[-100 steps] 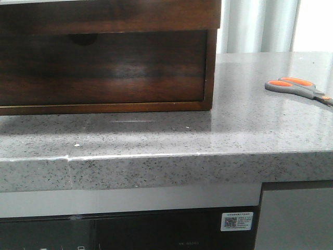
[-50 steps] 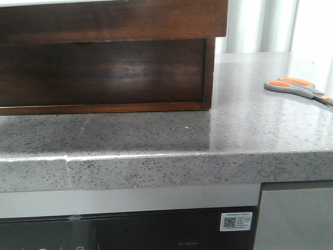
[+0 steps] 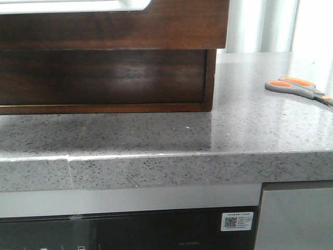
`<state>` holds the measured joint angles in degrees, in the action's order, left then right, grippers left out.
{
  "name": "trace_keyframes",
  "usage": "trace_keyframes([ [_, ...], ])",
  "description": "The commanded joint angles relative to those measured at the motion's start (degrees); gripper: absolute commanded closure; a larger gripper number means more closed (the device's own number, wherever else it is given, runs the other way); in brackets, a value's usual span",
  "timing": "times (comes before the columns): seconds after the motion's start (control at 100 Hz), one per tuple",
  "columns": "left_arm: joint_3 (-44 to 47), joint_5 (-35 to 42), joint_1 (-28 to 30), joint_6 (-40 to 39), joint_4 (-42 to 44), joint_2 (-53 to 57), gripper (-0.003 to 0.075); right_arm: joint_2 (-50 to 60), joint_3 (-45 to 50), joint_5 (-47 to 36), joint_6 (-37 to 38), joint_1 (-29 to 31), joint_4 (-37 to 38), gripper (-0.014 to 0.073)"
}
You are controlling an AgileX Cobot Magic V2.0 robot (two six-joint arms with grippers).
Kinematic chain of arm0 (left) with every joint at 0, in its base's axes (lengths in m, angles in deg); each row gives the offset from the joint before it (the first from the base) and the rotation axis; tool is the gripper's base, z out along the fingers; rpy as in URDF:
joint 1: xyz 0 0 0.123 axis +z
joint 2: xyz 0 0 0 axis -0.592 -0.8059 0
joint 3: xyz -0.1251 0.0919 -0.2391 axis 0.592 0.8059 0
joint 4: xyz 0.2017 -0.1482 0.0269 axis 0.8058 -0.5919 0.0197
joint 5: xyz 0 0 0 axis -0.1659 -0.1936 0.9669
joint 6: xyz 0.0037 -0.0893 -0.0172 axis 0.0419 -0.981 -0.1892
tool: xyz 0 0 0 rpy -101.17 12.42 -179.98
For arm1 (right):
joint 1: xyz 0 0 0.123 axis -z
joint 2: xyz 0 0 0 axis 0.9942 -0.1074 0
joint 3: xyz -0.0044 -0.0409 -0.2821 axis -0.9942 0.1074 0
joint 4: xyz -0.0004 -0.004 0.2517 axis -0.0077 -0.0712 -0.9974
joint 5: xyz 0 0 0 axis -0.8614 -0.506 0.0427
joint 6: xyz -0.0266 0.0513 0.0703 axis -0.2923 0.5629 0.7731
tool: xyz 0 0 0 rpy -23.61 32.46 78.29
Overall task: Put scissors in drawer with both arms
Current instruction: 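Pull the wooden drawer open toward the robot with the left gripper, then lower the right gripper over the scissors and grasp them at the pivot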
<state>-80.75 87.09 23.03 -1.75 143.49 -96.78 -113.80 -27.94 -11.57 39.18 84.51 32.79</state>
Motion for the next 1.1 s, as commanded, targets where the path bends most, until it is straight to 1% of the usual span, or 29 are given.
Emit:
trace_keyframes([
  [0.0, -1.9, 3.3, -0.2, -2.3, -0.8, 0.0, 0.0328, -0.7, -2.0, -3.7, -0.5, 0.3, 0.0, 0.0699],
  [0.08, -1.9, 5.0, -0.2, -2.3, -1.7, 0.1, 0.0328, -0.7, -2.0, -3.6, -0.5, 0.3, -0.2, 0.0699],
  [0.15, -1.9, 7.2, -0.2, -2.3, -5.1, 0.1, 0.0328, -0.7, -2.0, -4.1, -0.5, 0.3, -0.3, 0.0699],
  [0.34, -1.9, 13.0, -0.2, -2.3, -21.0, 0.2, 0.0329, -1.7, -4.4, -4.7, -2.0, 0.3, -0.2, 0.0699],
  [0.44, -1.9, 16.1, -0.2, -2.3, -25.5, 0.2, 0.0329, -5.0, -8.0, -2.4, -2.2, 0.3, -0.2, 0.0692],
  [0.53, -1.9, 16.7, -0.2, -2.3, -26.9, 0.2, 0.033, -9.2, -11.9, -0.6, -2.2, 0.3, -0.2, 0.0631],
  [0.58, -1.9, 16.7, -0.2, -2.3, -29.2, 0.2, 0.0332, -11.8, -14.0, 0.1, -2.6, 0.3, -0.2, 0.0573],
  [0.64, -1.9, 16.7, -0.2, -2.3, -32.3, 0.2, 0.0342, -15.3, -16.8, 0.7, -3.6, 0.2, -0.2, 0.047],
  [0.65, -1.9, 16.7, -0.2, -2.3, -33.0, 0.2, 0.0345, -15.7, -16.8, 0.8, -3.8, 0.2, -0.2, 0.047],
  [0.7, -1.9, 16.7, -0.2, -2.3, -34.5, 0.2, 0.0353, -18.7, -19.1, 1.4, -4.8, 0.2, -0.2, 0.0394],
  [0.78, -1.9, 16.7, -0.2, -2.3, -34.6, 0.2, 0.0353, -24.1, -23.2, 3.9, -5.2, 0.2, -0.2, 0.033],
  [0.85, -1.9, 16.7, -0.2, -2.3, -34.9, 0.2, 0.0354, -29.2, -27.3, 7.1, -5.2, 0.2, -0.2, 0.0321],
  [0.93, -2.3, 16.3, -0.2, -2.3, -36.8, 0.2, 0.0372, -34.8, -31.8, 10.8, -5.8, 0.2, -0.2, 0.0321],
  [1.09, -5.0, 9.9, -0.2, -2.3, -37.7, 0.2, 0.0382, -46.3, -42.8, 18.7, -6.9, 0.2, -0.4, 0.0321],
])
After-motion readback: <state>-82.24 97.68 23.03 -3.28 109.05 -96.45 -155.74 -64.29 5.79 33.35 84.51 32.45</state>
